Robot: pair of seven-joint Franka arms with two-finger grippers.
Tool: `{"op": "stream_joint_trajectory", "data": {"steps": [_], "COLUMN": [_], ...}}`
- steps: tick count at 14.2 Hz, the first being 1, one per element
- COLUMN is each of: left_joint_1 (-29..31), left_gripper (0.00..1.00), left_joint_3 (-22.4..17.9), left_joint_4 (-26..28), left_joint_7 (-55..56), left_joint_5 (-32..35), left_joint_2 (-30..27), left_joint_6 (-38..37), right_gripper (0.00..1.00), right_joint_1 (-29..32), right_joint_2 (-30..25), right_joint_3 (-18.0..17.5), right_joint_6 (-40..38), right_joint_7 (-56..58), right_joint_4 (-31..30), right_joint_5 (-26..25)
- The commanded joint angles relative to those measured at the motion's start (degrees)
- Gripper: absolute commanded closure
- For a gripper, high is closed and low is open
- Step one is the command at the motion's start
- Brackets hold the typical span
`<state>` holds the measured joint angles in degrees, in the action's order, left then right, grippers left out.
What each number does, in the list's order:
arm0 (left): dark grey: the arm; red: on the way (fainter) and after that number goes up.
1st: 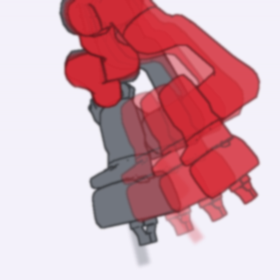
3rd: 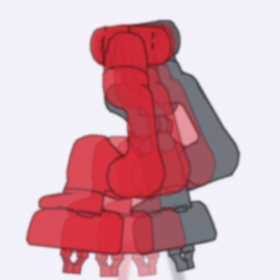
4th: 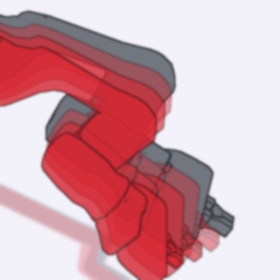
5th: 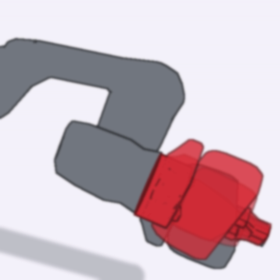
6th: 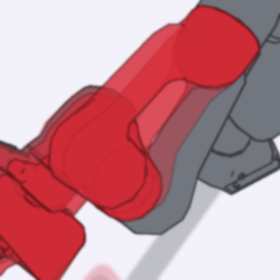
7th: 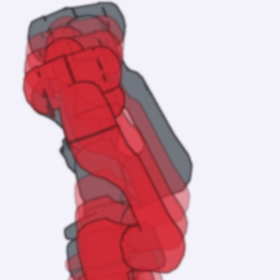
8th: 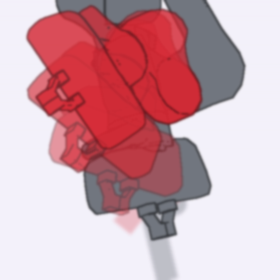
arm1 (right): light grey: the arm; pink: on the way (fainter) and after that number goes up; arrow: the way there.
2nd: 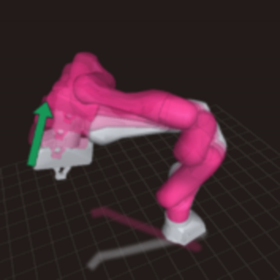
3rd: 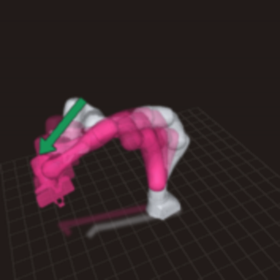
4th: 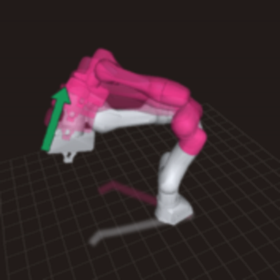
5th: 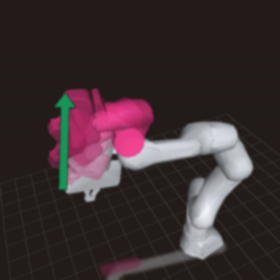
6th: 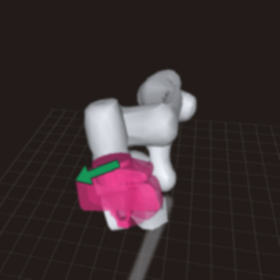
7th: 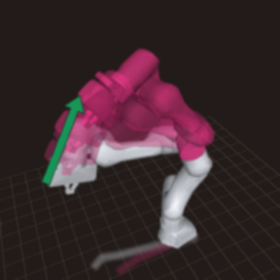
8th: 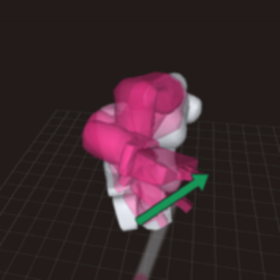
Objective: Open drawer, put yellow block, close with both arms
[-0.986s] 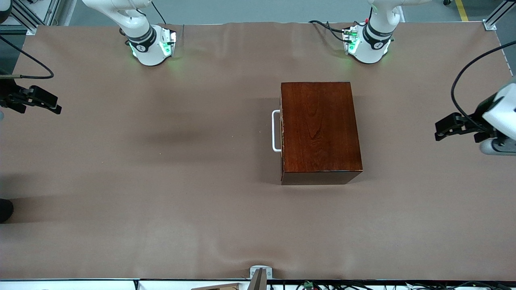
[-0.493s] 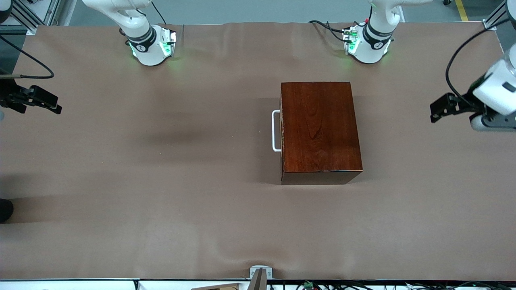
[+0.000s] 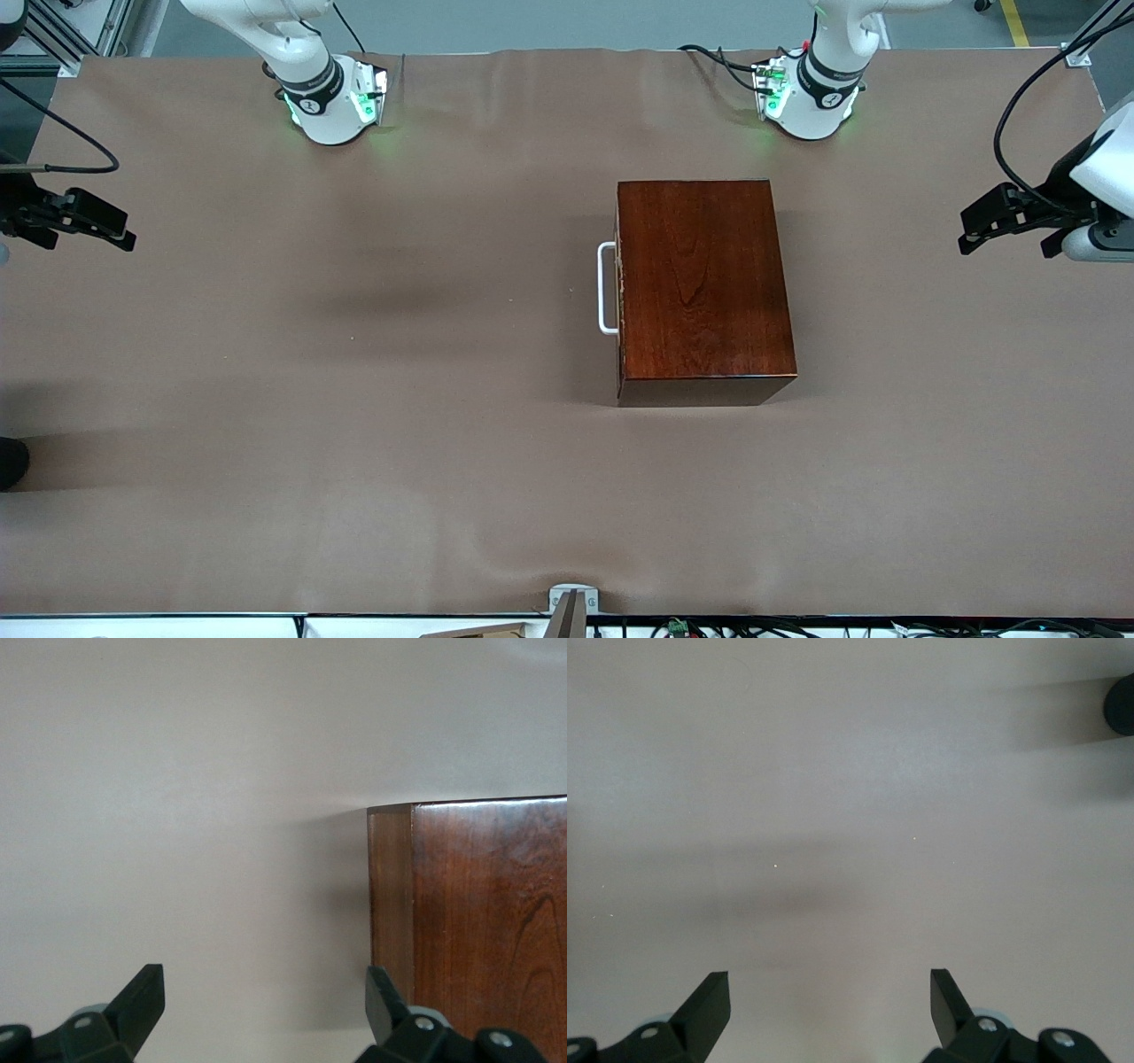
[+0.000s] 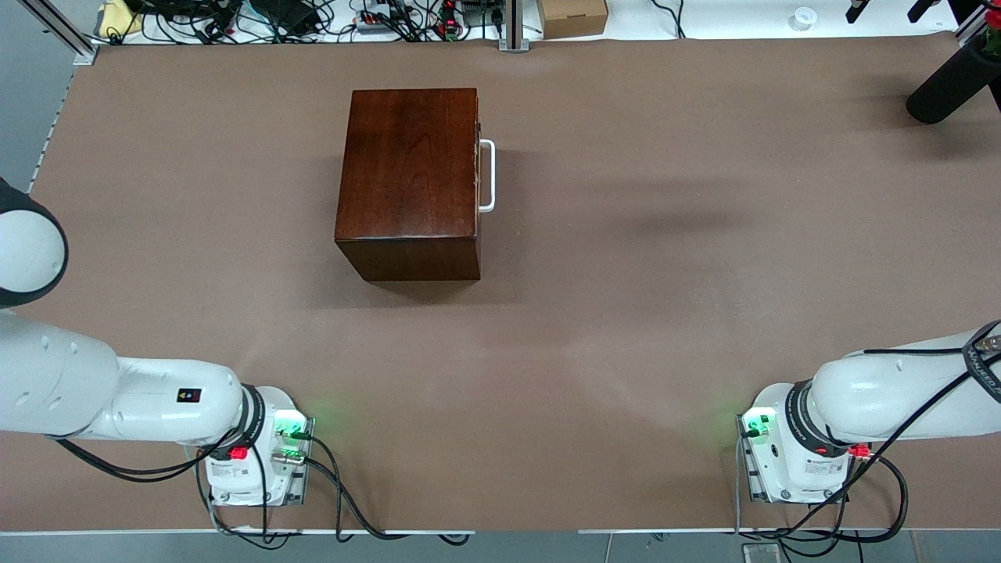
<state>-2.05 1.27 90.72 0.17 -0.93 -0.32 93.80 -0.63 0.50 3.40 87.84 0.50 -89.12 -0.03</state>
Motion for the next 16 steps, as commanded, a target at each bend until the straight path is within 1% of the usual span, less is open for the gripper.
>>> {"op": "stream_joint_trajectory", "data": {"steps": [1, 16], "left_joint_1": [-0.8, -0.3], "left_gripper": [0.00, 0.00], "left_joint_3": [-0.4, 0.2], "left_joint_4": [1.3, 1.4], "left_joint_7": [2.0, 2.0], "left_joint_5": [-0.8, -0.5], "left_joint_2": [-1.2, -1.3], "left_joint_6": [1.0, 0.5], "right_gripper": [0.00, 0.00], "right_joint_1": [-0.2, -0.3], "right_joint_2": [0.0, 0.1], "right_joint_3": [-0.1, -0.1], "right_joint_6": [-0.2, -0.4], "right_joint_7": [-0.9, -0.9], "right_joint_4": [0.7, 0.7], "right_joint_5": [-0.4, -0.4]}}
